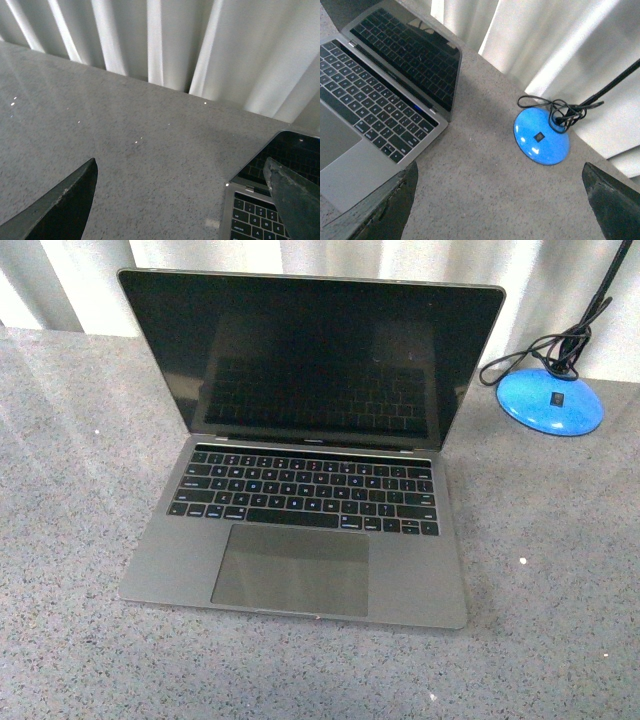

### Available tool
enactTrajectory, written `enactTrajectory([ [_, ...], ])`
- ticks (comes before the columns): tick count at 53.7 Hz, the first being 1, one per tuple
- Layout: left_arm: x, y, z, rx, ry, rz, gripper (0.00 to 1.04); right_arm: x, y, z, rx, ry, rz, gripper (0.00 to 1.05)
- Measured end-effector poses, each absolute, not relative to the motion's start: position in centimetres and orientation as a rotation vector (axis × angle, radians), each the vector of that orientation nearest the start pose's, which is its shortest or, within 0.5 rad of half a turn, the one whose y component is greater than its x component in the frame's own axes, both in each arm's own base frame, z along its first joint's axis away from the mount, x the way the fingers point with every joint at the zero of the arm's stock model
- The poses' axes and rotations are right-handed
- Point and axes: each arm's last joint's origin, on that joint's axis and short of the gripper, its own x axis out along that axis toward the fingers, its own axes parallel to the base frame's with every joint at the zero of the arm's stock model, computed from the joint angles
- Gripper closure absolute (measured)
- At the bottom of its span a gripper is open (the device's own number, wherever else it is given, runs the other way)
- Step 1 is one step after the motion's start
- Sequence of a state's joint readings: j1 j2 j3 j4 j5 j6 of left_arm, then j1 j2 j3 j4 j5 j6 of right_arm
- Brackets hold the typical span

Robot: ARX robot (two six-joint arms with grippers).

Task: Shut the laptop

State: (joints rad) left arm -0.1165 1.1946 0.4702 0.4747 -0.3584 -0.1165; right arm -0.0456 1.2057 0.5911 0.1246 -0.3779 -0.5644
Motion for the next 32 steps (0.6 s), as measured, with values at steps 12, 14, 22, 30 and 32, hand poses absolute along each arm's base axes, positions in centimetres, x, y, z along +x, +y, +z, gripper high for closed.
enactTrajectory([
  [12,27.0,-3.3,21.7,0.054,0.228,0.093,0.07,27.4,1.4,22.1,-0.505,0.338,0.481,0.1],
  [14,27.5,-3.5,21.8,0.067,0.229,0.081,0.07,27.8,1.6,22.1,-0.516,0.334,0.485,0.1],
  [22,30.7,-5.1,23.5,0.143,0.21,-0.013,0.07,29.9,2.7,22.1,-0.584,0.313,0.534,0.1],
  [30,32.6,-6.7,23.8,0.206,0.222,-0.099,0.07,31.4,3.5,22.2,-0.619,0.31,0.569,0.1],
  [32,33.2,-7.1,23.5,0.224,0.231,-0.121,0.07,31.7,3.8,22.2,-0.622,0.311,0.581,0.1],
])
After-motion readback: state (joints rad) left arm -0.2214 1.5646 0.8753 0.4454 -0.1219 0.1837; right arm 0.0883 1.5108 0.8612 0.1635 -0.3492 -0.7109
